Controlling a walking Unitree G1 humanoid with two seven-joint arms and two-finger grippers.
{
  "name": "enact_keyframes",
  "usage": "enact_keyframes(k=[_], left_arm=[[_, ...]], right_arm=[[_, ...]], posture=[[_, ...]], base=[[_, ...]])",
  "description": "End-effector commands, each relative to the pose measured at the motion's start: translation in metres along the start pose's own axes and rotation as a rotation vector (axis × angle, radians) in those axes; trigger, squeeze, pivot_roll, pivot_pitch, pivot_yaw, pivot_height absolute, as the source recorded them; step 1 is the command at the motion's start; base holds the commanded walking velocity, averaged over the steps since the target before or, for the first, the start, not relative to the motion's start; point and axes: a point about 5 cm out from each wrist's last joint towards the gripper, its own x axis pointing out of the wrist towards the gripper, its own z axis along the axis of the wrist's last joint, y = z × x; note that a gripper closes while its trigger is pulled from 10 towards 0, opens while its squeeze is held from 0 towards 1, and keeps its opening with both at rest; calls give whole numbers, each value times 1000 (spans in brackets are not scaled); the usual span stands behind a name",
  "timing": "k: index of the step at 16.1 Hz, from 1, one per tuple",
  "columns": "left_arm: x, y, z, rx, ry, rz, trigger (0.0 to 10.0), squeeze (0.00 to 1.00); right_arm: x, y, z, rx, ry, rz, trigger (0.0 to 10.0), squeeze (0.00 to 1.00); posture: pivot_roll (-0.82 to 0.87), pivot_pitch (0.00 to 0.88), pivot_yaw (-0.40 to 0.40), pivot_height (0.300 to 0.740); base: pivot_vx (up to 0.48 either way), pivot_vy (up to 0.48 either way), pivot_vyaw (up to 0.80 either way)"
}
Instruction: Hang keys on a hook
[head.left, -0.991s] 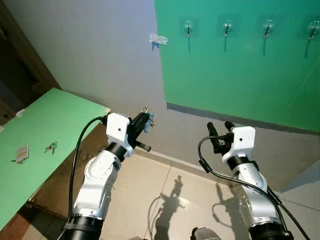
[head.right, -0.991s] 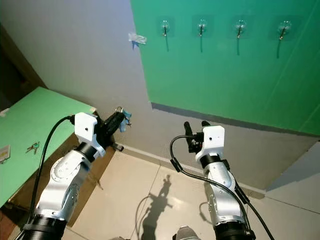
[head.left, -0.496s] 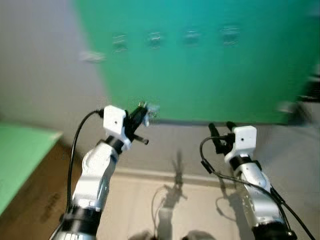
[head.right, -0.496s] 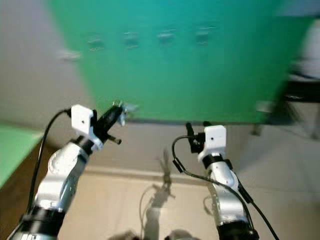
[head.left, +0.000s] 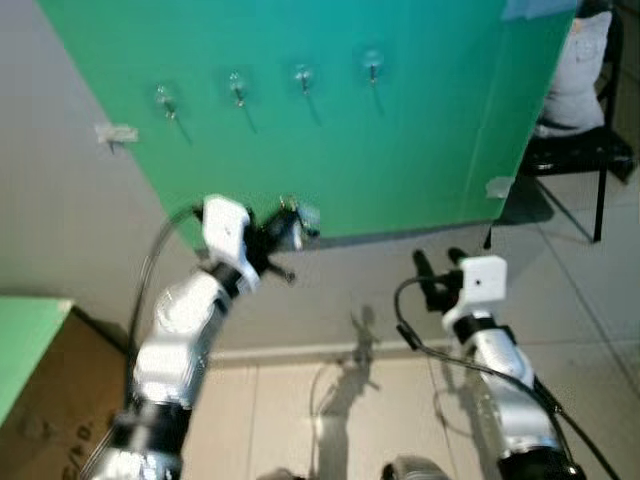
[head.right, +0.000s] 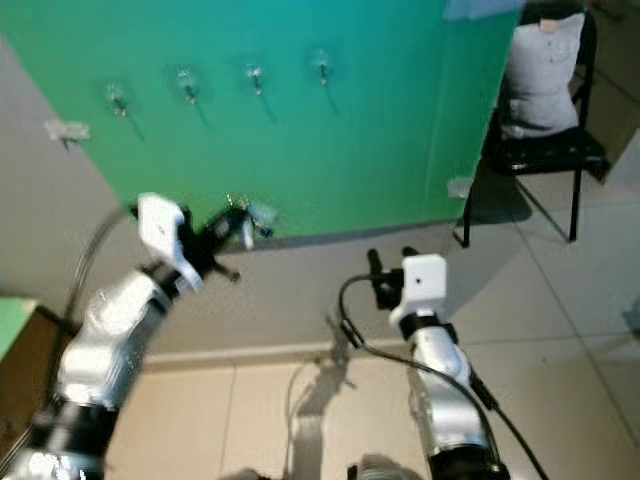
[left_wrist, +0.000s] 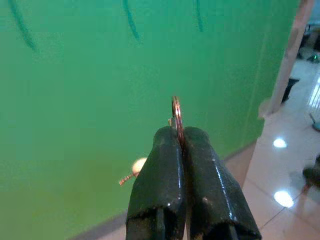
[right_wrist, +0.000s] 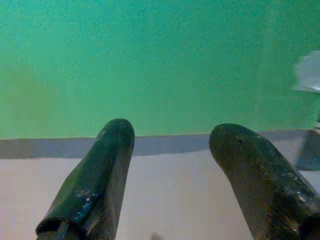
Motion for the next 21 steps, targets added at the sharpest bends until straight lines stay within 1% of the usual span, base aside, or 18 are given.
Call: enact_keyframes(k=[1, 3, 4, 5, 7, 10, 12, 13, 15, 16, 19, 20, 21], left_arm=[[1, 4, 10, -7, -22, -11, 0, 0], [17, 10, 23, -125, -57, -71, 0, 0], [22, 11, 28, -168, -69, -101, 0, 0], [28, 13, 31, -190, -64, -143, 0, 0], [36, 20, 34, -218, -44, -196, 0, 0], [38, 23, 40, -264, -41, -268, 0, 0], [41, 29, 46, -295, -45, -305, 0, 0], [42, 32, 50, -293, -48, -323, 0, 0], [44, 36, 54, -249, -42, -331, 0, 0], [47, 43, 56, -204, -28, -306, 0, 0], [54, 51, 60, -135, -24, -240, 0, 0], [53, 54, 61, -80, -19, -225, 0, 0], [50, 55, 57, -28, -1, -195, 0, 0]], right_arm=[[2, 5, 1, -5, 5, 25, 10000, 0], [3, 7, 0, -10, 10, 44, 10000, 0], [4, 9, 1, -8, 10, 52, 10000, 0], [5, 11, 1, -3, 11, 63, 10000, 0], [5, 14, 0, -3, 17, 81, 10000, 0], [2, 15, -3, 0, 26, 82, 10000, 0], [1, 15, -5, 5, 32, 80, 10000, 0], [0, 16, -5, 7, 33, 82, 10000, 0], [-1, 17, -6, 16, 36, 86, 10000, 0], [-4, 18, -5, 17, 30, 96, 10000, 0], [-11, 16, -8, 14, 42, 98, 10000, 0], [-14, 16, -8, 9, 45, 99, 10000, 0], [-15, 15, -7, 5, 47, 94, 10000, 0]], posture=[[-250, 28, 142, 740], [-248, 22, 140, 740], [-252, 16, 140, 740], [-251, 11, 136, 740], [-260, 8, 142, 740], [-269, 5, 150, 740], [-273, 5, 154, 740], [-274, 8, 155, 740], [-274, 9, 156, 740], [-280, 15, 156, 740], [-297, 25, 156, 740], [-309, 28, 160, 740], [-312, 30, 164, 740]], base=[[0, 0, 0], [0, 0, 0], [0, 0, 0], [0, 0, 0], [0, 0, 0], [0, 0, 0], [0, 0, 0], [0, 0, 0], [0, 0, 0], [0, 0, 0], [0, 0, 0], [0, 0, 0], [0, 0, 0]])
